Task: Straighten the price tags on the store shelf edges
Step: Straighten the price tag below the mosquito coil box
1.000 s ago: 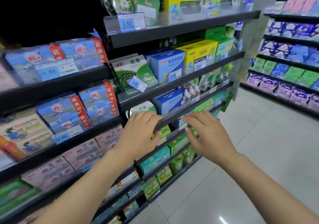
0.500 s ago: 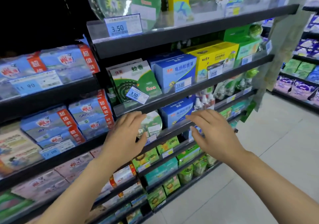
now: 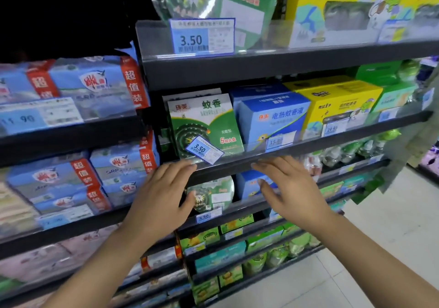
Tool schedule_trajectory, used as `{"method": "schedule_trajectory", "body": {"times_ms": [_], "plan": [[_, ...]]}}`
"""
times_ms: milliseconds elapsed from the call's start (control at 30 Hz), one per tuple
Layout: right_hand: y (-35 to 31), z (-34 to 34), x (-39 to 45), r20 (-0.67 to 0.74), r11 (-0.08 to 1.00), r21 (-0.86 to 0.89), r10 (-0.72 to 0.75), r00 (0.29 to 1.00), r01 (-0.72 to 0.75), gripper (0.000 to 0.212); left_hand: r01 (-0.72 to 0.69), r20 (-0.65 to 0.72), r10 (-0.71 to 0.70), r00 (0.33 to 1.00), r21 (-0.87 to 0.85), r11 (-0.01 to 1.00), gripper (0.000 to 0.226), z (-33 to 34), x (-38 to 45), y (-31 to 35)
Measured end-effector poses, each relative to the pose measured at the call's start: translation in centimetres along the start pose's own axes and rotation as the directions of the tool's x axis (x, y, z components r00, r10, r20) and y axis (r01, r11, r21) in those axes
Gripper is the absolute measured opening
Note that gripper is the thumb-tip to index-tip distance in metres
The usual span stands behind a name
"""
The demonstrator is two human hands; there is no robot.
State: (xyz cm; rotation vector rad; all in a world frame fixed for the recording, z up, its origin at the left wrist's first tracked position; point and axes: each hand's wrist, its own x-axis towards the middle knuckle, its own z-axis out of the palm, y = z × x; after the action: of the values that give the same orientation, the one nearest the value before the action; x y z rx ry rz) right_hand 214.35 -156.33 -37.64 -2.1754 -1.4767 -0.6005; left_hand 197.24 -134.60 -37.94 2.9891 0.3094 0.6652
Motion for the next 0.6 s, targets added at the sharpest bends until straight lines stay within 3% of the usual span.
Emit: {"method": "schedule_trajectory", "body": {"times_ms": [300,600], "plan": [[0.5,3.0,6.2,-0.026,0.966,0.138,-0.216,0.976,0.217,0.031,0.132,-0.176,-0.115,0.978,0.089,0.987,0.044,0.6,0.5,1.1],[0.9,4.2,8.8,-0.040,0.918,0.219,-0.329,0.943,0.330,0.030,0.194,-0.212,-0.164,0.963,0.132,0.972,0.041,1.5,-0.1,1.6]]}}
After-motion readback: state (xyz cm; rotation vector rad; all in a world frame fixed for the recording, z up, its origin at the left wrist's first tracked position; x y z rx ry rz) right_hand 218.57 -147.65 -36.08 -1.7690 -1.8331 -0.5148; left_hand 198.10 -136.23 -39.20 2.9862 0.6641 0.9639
